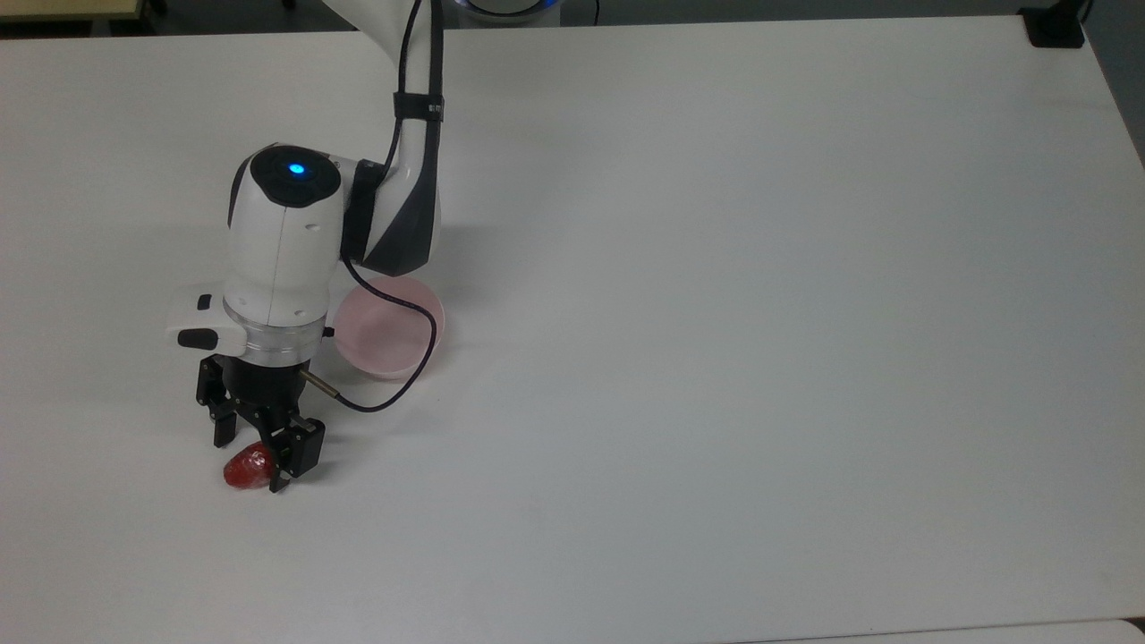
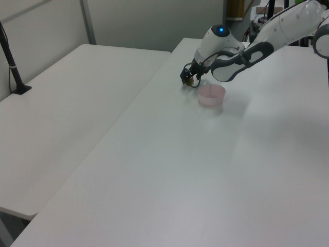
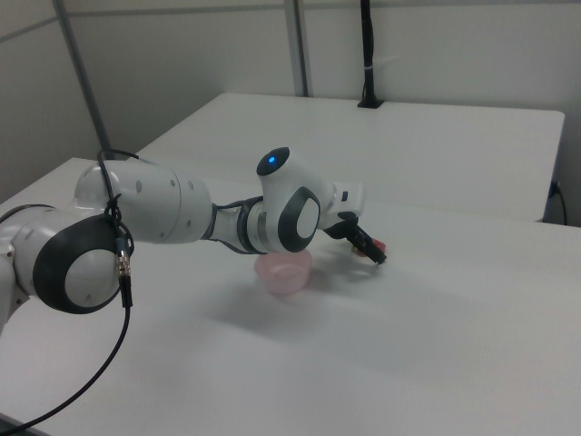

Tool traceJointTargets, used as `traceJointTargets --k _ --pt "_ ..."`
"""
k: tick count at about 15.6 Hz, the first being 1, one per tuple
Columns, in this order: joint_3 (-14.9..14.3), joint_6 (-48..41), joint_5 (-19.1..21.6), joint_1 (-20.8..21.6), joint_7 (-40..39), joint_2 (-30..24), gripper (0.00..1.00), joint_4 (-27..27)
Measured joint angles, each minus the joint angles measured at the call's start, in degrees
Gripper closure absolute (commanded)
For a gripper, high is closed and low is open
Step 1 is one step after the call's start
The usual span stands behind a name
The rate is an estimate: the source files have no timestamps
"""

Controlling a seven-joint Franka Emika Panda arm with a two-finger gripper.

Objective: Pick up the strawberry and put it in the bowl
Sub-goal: 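Close the gripper fingers around the red strawberry, then lift the strawberry and carry it over the pink bowl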

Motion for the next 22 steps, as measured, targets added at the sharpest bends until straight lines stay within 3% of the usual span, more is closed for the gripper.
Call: traceJointTargets --k 14,22 --pt "-0.24 0.01 -1.62 0.12 0.0 -0.31 0.63 1.01" --pt "-0.39 0.07 -1.62 0.12 0.0 -3.89 0.63 1.67"
